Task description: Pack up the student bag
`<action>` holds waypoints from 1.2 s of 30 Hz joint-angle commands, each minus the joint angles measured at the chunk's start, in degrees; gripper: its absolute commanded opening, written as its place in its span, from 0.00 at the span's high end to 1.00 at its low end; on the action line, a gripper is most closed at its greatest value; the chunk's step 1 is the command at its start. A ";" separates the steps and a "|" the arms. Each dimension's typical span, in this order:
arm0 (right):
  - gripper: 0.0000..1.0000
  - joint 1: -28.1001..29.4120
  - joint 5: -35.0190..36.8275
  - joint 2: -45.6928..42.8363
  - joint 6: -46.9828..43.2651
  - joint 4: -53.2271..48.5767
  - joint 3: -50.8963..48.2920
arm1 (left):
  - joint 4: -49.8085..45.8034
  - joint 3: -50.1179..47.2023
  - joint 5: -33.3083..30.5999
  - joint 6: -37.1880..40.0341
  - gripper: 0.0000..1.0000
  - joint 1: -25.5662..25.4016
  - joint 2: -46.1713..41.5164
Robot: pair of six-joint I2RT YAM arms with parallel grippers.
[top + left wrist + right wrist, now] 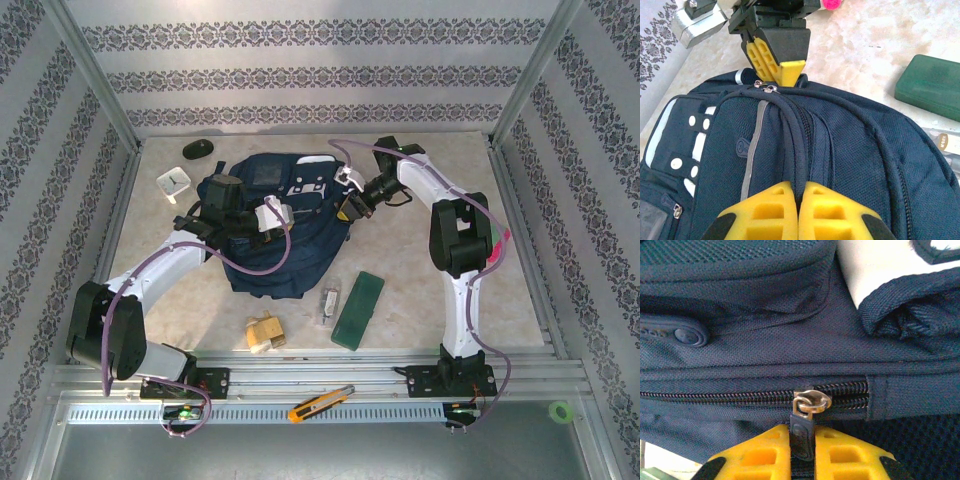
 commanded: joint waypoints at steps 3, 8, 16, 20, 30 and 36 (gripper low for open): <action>0.96 -1.37 -0.93 -4.56 3.75 6.79 -3.68 | 3.97 -0.08 0.92 1.52 1.00 0.01 -2.69; 0.99 -1.37 7.11 -3.97 9.59 13.42 -4.18 | 4.30 -0.16 4.02 0.79 1.00 0.03 -3.08; 1.00 -1.27 6.83 -5.00 9.76 15.11 -4.60 | 3.73 -0.09 2.29 1.14 1.00 0.02 -3.51; 1.00 -0.78 0.98 -8.93 9.34 14.97 -8.42 | 6.17 -0.81 -0.47 -0.58 1.00 0.09 -3.21; 1.00 1.18 -10.71 -15.26 12.32 11.01 -15.07 | 7.20 -0.57 -2.66 -1.58 1.00 -0.69 -1.99; 1.00 2.47 -6.54 -15.26 20.28 13.79 -16.82 | 8.34 -0.86 -2.13 -2.44 1.00 -1.42 -1.74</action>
